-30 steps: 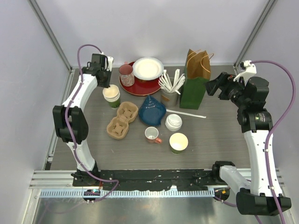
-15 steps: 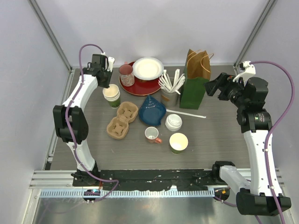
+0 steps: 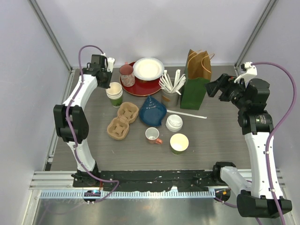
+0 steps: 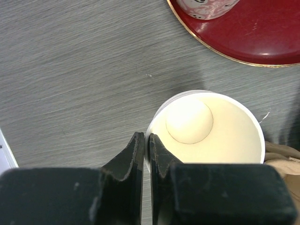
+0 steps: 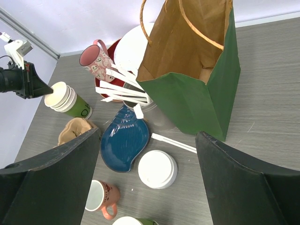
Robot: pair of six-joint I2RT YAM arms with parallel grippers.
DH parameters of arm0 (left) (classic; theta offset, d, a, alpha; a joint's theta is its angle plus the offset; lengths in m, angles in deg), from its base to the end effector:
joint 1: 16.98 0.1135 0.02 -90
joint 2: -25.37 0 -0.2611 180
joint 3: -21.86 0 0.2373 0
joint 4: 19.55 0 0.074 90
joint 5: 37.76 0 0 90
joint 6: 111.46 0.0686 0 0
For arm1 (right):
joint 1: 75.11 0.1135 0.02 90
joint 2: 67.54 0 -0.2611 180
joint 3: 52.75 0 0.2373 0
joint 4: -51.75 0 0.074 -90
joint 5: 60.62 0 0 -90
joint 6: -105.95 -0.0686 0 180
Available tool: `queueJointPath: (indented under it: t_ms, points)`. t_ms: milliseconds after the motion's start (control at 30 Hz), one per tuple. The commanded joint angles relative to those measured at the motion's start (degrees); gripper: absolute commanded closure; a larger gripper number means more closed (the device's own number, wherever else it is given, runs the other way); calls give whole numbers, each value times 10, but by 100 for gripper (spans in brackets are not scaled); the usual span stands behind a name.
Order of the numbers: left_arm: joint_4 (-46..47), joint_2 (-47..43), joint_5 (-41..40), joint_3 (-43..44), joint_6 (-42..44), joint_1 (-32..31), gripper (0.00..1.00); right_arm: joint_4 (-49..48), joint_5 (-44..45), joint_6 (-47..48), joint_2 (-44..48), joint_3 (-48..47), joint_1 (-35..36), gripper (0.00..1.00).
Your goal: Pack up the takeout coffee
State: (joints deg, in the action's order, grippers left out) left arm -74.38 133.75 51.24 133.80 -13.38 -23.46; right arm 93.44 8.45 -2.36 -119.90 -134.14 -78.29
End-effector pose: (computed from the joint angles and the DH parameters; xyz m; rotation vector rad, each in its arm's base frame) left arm 0.4258 -0.0472 0.2648 0.3050 2.4468 0.0336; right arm 0.2038 0.0132 0.4051 0.0736 1.8048 0.5154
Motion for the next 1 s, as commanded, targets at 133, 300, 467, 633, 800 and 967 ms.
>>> queueJointPath:
  t_ms: [133,300,467,633,800,967]
  points:
    - [-2,-51,41,17,12,4,90,-20,-9,2,5,-19,1,13]
    - [-8,-64,50,22,12,5,90,-23,-12,-1,6,-19,1,12]
    - [0,-67,79,17,-3,21,92,-22,-15,-1,9,-14,1,13]
    - [-41,-55,136,32,-35,37,93,-23,-18,-2,16,-12,1,13]
    - [-3,-86,196,-11,-78,55,93,-23,-21,-3,19,-10,0,13]
    - [10,-60,123,-53,-72,60,94,-30,-30,-14,17,-2,1,13]
